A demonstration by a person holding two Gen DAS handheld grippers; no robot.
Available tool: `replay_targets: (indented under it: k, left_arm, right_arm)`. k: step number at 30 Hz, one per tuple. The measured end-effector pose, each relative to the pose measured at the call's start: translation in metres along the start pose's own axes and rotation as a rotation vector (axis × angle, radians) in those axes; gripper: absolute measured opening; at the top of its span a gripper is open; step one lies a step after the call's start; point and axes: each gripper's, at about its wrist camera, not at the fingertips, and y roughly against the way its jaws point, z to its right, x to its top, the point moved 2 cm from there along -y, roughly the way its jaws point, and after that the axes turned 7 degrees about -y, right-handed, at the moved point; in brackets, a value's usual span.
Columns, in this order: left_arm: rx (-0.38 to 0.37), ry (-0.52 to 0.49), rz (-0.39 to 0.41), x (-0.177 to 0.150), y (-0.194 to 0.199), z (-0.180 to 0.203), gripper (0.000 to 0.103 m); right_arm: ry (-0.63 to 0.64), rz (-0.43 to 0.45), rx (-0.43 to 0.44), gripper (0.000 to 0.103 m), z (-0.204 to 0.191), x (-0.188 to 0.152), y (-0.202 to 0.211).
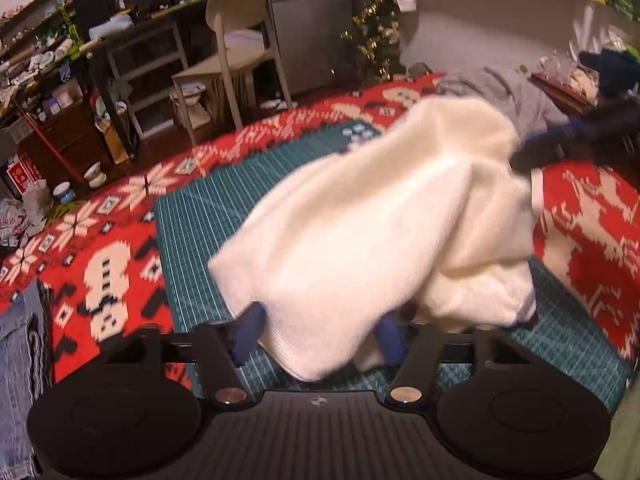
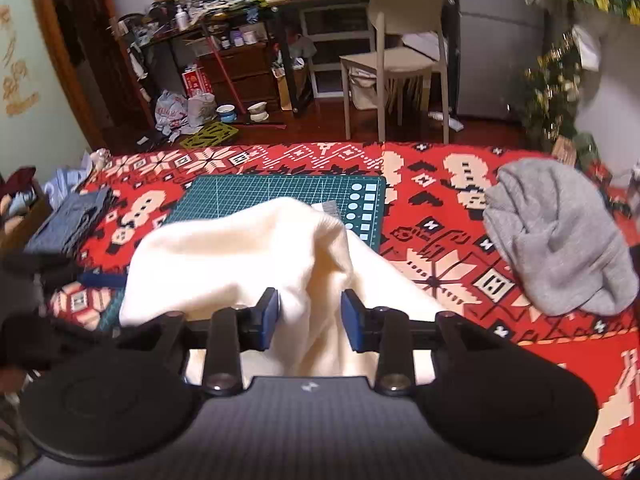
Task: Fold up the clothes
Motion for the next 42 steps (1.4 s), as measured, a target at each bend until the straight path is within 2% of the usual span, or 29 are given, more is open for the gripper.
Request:
replay_targets:
  k: [1,2,3,5,7,13,14,15,16,18,22,26,29,34,36,42]
  left_arm:
    - [-0.004,0.021,0.000,0.003,0.001,-0.003,0.023]
    - [-0.008,0.042,0.000,0.006,0.002,-0.005,0.010]
    - [-0.006,0.057,-0.003,0.006,0.003,-0.008,0.010]
    - [-0.002,0.086,-0.009,0.008,0.005,-0.014,0.009]
    - [0.009,0.099,-0.005,0.008,0.012,-0.019,0.009]
    - [-0.010,0.242,-0.012,0.007,0.036,-0.044,0.008]
    - [-0.014,0.266,-0.016,0.005,0.039,-0.047,0.008]
    - [-0.017,0.290,-0.020,0.004,0.043,-0.050,0.008]
    - [-0.020,0.306,-0.022,0.002,0.046,-0.052,0.008]
    - [-0.011,0.306,-0.012,-0.002,0.055,-0.052,0.008]
    - [0.023,0.287,0.017,-0.004,0.080,-0.050,0.008]
    - [-0.005,0.275,0.065,0.001,0.111,-0.046,0.007]
    - [-0.045,0.271,0.080,0.004,0.128,-0.042,0.007]
    - [-0.113,0.260,0.062,0.005,0.144,-0.032,0.007]
    - [-0.135,0.259,0.054,0.004,0.144,-0.030,0.008]
    - [-0.132,0.329,-0.035,-0.012,0.108,-0.039,0.008]
  right_arm:
    - [0.005,0.000,0.002,0.042,-0.001,-0.003,0.002]
    - [0.010,0.000,0.005,0.046,-0.001,-0.005,0.004]
    - [0.014,0.001,0.007,0.052,-0.002,-0.008,0.006]
    - [0.021,-0.013,0.021,0.059,-0.004,-0.018,0.005]
    - [0.036,-0.049,0.041,0.059,-0.010,-0.028,-0.001]
    - [0.077,-0.130,0.106,0.055,-0.034,-0.057,-0.023]
    - [0.070,-0.132,0.115,0.044,-0.038,-0.060,-0.025]
    - [0.066,-0.136,0.131,0.022,-0.042,-0.063,-0.026]
    - [0.064,-0.136,0.142,0.010,-0.046,-0.064,-0.026]
    - [0.059,-0.134,0.160,0.008,-0.055,-0.065,-0.023]
    - [0.119,-0.061,0.164,0.007,-0.068,-0.051,0.006]
    - [0.167,0.060,0.126,0.007,-0.077,-0.028,0.040]
    - [0.153,0.121,0.112,0.007,-0.079,-0.006,0.059]
    - [0.132,0.235,0.125,0.007,-0.081,0.019,0.093]
    - [0.140,0.246,0.125,0.007,-0.081,0.022,0.097]
    - [0.068,0.173,0.116,0.008,-0.061,0.016,0.061]
